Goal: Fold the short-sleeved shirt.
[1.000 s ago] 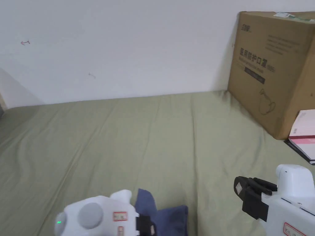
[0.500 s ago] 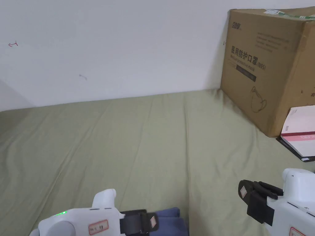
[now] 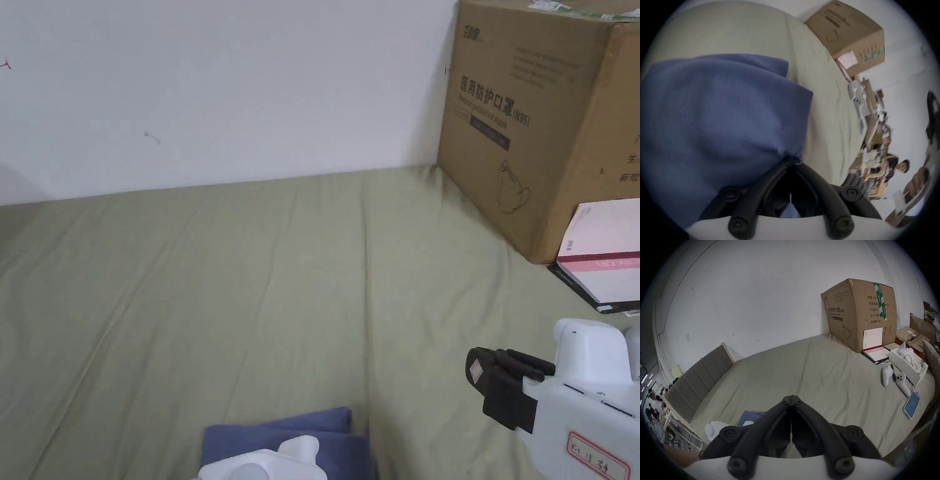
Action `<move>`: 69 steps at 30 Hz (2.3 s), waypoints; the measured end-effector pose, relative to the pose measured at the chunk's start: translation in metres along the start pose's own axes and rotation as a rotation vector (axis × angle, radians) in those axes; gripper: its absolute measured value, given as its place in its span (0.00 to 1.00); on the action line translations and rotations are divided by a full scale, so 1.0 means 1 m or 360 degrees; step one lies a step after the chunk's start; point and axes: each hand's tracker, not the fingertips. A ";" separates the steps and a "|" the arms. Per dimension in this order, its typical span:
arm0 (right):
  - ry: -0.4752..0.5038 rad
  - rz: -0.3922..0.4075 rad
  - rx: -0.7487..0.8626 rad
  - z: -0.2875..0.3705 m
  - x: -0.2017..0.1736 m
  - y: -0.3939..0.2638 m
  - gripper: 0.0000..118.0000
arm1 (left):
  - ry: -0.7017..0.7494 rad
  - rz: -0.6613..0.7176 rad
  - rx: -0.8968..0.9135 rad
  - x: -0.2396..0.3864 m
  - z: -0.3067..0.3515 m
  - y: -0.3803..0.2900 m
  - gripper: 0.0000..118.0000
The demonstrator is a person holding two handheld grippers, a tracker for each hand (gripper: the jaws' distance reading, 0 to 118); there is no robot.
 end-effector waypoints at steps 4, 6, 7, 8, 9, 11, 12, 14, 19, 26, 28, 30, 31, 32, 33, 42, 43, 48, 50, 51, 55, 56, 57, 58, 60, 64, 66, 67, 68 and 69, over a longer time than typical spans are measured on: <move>0.0091 -0.0039 -0.0054 0.001 -0.003 0.001 0.00 | -0.0214 -0.0014 0.0176 0.009 0.038 -0.007 0.00; 0.0110 -0.0038 -0.0050 0.003 -0.008 0.006 0.00 | -0.0127 -0.0213 0.0539 0.028 0.090 -0.010 0.00; 0.0139 -0.0021 -0.0022 0.006 -0.012 0.010 0.00 | -0.0069 -0.0320 0.0694 0.036 0.113 -0.008 0.00; 0.0173 0.0008 0.0057 0.010 -0.016 0.018 0.00 | 0.0042 -0.0430 0.0878 0.047 0.142 -0.005 0.00; 0.0173 0.0043 0.0141 0.015 -0.022 0.026 0.00 | 0.0142 -0.0521 0.1053 0.058 0.170 -0.003 0.00; 0.0162 0.0121 0.0312 0.023 -0.036 0.043 0.00 | 0.0305 -0.0652 0.1334 0.071 0.213 0.003 0.00; 0.0151 0.0164 0.0401 0.026 -0.044 0.051 0.00 | 0.0378 -0.0715 0.1474 0.076 0.233 0.006 0.00; 0.0106 0.0249 0.0559 0.029 -0.058 0.061 0.00 | 0.0567 -0.0799 0.1696 0.079 0.258 0.007 0.00; -0.0128 0.0405 0.0837 0.014 -0.085 0.058 0.00 | 0.0822 -0.0799 0.2008 0.065 0.280 0.002 0.00; -0.0258 0.0421 0.0791 -0.017 -0.087 0.041 0.00 | 0.0922 -0.0700 0.1969 0.047 0.265 -0.001 0.00; -0.0266 0.0354 0.0774 -0.015 -0.083 0.036 0.00 | 0.0941 -0.0694 0.1993 0.047 0.263 -0.006 0.00; -0.0298 0.0352 0.0759 -0.016 -0.079 0.035 0.00 | 0.0933 -0.0726 0.2015 0.050 0.263 -0.009 0.00; -0.0303 0.0351 0.0753 -0.016 -0.077 0.036 0.00 | 0.0935 -0.0739 0.2016 0.051 0.263 -0.009 0.00; -0.0303 0.0341 0.0748 -0.015 -0.075 0.038 0.00 | 0.0934 -0.0745 0.2017 0.052 0.263 -0.008 0.00; -0.0308 0.0329 0.0745 -0.014 -0.073 0.039 0.00 | 0.0926 -0.0744 0.2018 0.053 0.264 -0.009 0.00; 0.0271 -0.0033 -0.0521 -0.089 -0.053 0.010 0.00 | 0.0867 -0.0571 0.1818 0.022 0.262 -0.039 0.00; 0.0321 -0.0117 -0.0715 -0.105 -0.048 -0.006 0.00 | 0.0873 -0.0562 0.1804 0.017 0.260 -0.044 0.00; 0.0142 -0.0052 -0.1186 -0.156 -0.037 -0.098 0.00 | 0.0889 -0.0419 0.1633 -0.016 0.250 -0.066 0.00; 0.0016 0.0051 -0.1218 -0.162 -0.036 -0.119 0.00 | 0.0812 -0.0353 0.1509 -0.031 0.246 -0.064 0.00; 0.0059 -0.0003 -0.1187 -0.163 -0.032 -0.124 0.00 | 0.0715 -0.0313 0.1404 -0.042 0.242 -0.061 0.00; 0.0100 -0.0096 -0.1157 -0.161 -0.025 -0.119 0.00 | -0.0016 0.0047 0.0866 -0.106 0.220 -0.031 0.23; 0.0103 -0.0095 -0.1155 -0.160 -0.025 -0.119 0.00 | -0.0236 0.0191 0.0708 -0.128 0.208 -0.024 0.43; 0.0109 -0.0088 -0.1151 -0.160 -0.025 -0.120 0.00 | -0.0375 0.0298 0.0594 -0.142 0.197 -0.020 0.67; 0.0121 -0.0067 -0.1145 -0.159 -0.026 -0.120 0.00 | -0.0461 0.0375 0.0532 -0.156 0.186 -0.018 0.94; 0.0140 -0.0047 -0.1139 -0.158 -0.024 -0.120 0.00 | -0.0490 0.0388 0.0411 -0.172 0.165 -0.013 1.00; 0.0157 -0.0064 -0.1148 -0.159 -0.022 -0.120 0.00 | -0.0689 0.0439 0.0273 -0.192 0.121 -0.005 1.00; 0.0160 -0.0080 -0.1155 -0.161 -0.021 -0.120 0.00 | -0.0932 0.0540 0.0148 -0.195 0.094 -0.002 1.00; 0.0160 -0.0087 -0.1157 -0.161 -0.021 -0.120 0.00 | -0.1033 0.0546 0.0132 -0.193 0.085 -0.001 1.00; 0.0159 -0.0095 -0.1157 -0.160 -0.021 -0.121 0.00 | -0.1142 0.0534 0.0163 -0.192 0.076 0.003 1.00; 0.0158 -0.0103 -0.1155 -0.160 -0.021 -0.121 0.00 | -0.1207 0.0556 0.0157 -0.192 0.068 0.005 1.00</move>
